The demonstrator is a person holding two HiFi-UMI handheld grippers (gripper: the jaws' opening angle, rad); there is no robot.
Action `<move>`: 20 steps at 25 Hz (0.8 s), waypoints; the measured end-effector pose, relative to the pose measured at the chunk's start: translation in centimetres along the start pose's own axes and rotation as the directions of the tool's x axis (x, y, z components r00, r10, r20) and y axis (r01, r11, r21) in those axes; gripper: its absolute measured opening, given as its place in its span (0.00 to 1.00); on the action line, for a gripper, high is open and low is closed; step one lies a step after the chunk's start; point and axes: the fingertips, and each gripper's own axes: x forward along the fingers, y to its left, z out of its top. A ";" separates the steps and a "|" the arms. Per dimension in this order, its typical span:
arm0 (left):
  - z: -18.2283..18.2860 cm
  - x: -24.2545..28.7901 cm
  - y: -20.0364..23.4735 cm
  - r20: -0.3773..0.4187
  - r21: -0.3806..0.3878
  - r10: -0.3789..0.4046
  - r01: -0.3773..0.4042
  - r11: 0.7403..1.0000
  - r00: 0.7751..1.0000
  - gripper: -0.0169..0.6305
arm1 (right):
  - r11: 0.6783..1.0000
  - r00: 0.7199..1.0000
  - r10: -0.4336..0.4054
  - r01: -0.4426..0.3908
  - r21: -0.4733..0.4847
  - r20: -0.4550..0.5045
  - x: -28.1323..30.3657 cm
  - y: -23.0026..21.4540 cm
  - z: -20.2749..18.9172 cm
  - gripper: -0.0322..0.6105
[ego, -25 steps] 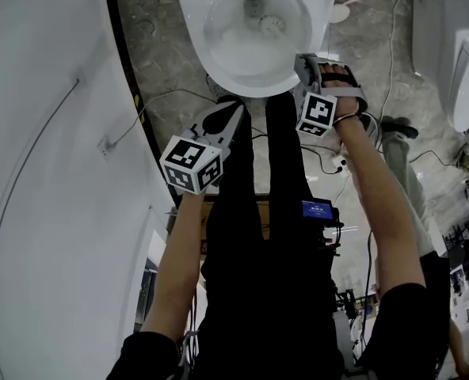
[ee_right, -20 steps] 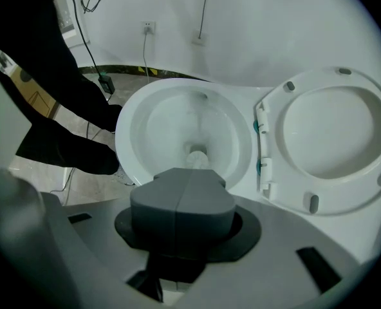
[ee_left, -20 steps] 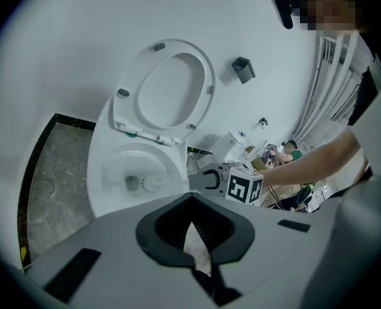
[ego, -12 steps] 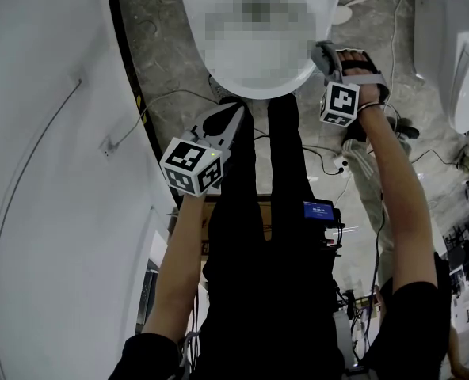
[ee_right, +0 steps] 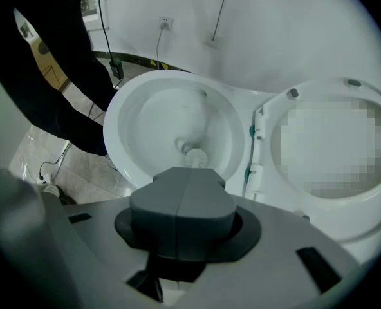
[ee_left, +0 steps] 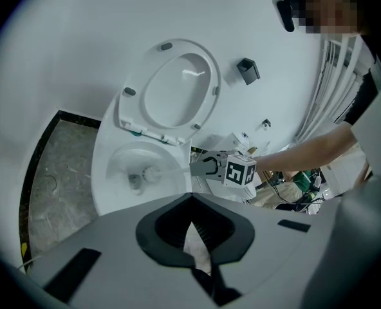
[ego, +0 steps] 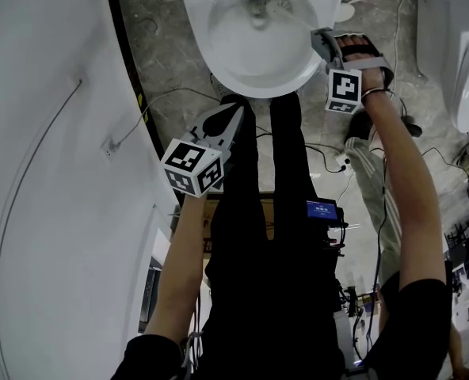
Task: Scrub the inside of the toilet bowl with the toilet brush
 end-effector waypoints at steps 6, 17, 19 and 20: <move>0.2 0.0 0.2 -0.001 -0.006 0.004 -0.004 1.000 1.000 0.04 | 0.999 1.000 0.023 -0.023 0.030 0.003 1.1 -1.4 0.4 0.30; -0.2 -0.2 0.3 -0.005 -0.020 0.008 -0.009 1.000 1.000 0.04 | 0.989 0.996 0.087 -0.084 0.122 -0.017 3.3 -2.2 2.6 0.29; -0.1 -0.2 0.4 -0.002 -0.022 0.010 -0.010 1.000 1.000 0.04 | 0.980 0.995 0.097 -0.091 0.176 -0.025 3.5 -2.0 3.0 0.30; -0.2 -0.2 0.4 -0.001 -0.023 0.011 -0.011 1.000 1.000 0.04 | 0.971 0.994 0.105 -0.096 0.220 -0.029 3.6 -1.8 3.2 0.30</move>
